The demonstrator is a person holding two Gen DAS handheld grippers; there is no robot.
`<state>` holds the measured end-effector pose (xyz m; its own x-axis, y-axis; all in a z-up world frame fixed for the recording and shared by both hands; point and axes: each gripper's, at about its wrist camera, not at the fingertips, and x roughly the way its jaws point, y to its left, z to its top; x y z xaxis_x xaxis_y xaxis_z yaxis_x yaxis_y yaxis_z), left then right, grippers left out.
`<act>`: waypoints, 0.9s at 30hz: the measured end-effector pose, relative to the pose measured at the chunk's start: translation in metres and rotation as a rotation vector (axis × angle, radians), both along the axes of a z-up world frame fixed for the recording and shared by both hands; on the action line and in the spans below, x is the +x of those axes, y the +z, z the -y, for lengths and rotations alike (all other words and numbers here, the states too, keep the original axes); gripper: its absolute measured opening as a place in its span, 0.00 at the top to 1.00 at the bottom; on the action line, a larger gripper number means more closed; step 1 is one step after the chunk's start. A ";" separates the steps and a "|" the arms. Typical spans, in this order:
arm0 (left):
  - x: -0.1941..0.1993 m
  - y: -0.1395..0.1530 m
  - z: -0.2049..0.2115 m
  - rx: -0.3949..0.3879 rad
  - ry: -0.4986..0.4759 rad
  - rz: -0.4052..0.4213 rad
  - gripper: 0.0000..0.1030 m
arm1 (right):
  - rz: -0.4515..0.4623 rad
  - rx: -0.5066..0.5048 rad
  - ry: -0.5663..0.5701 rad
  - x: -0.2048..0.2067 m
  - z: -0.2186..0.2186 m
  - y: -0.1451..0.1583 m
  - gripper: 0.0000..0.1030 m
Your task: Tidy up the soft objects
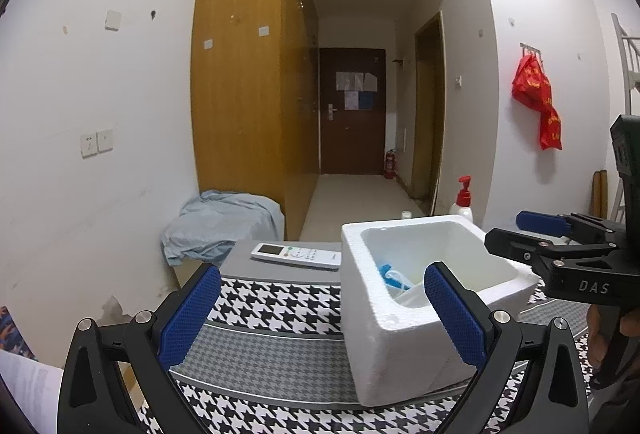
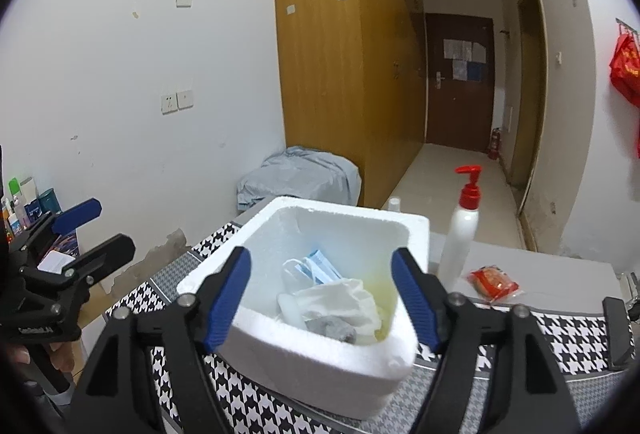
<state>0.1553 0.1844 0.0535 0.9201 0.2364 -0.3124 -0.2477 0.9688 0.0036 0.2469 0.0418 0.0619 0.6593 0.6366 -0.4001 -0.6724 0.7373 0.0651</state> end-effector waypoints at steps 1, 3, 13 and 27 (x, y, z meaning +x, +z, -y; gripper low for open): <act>0.000 0.001 0.002 -0.001 -0.005 0.000 0.01 | 0.005 0.005 -0.006 -0.002 0.003 0.001 0.16; -0.002 0.002 0.006 -0.003 -0.012 0.003 0.01 | 0.011 0.019 -0.019 -0.006 0.011 0.003 0.05; -0.010 0.009 0.028 -0.028 -0.043 0.022 0.01 | 0.037 0.054 -0.078 -0.027 0.045 0.007 0.00; -0.031 0.018 0.071 0.029 -0.070 0.061 0.01 | 0.075 0.073 -0.157 -0.069 0.083 0.009 0.00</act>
<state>0.1247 0.1139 0.0713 0.9517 0.1793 -0.2491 -0.1804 0.9834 0.0187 0.1779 -0.0410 0.0711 0.7791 0.5494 -0.3021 -0.5546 0.8286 0.0764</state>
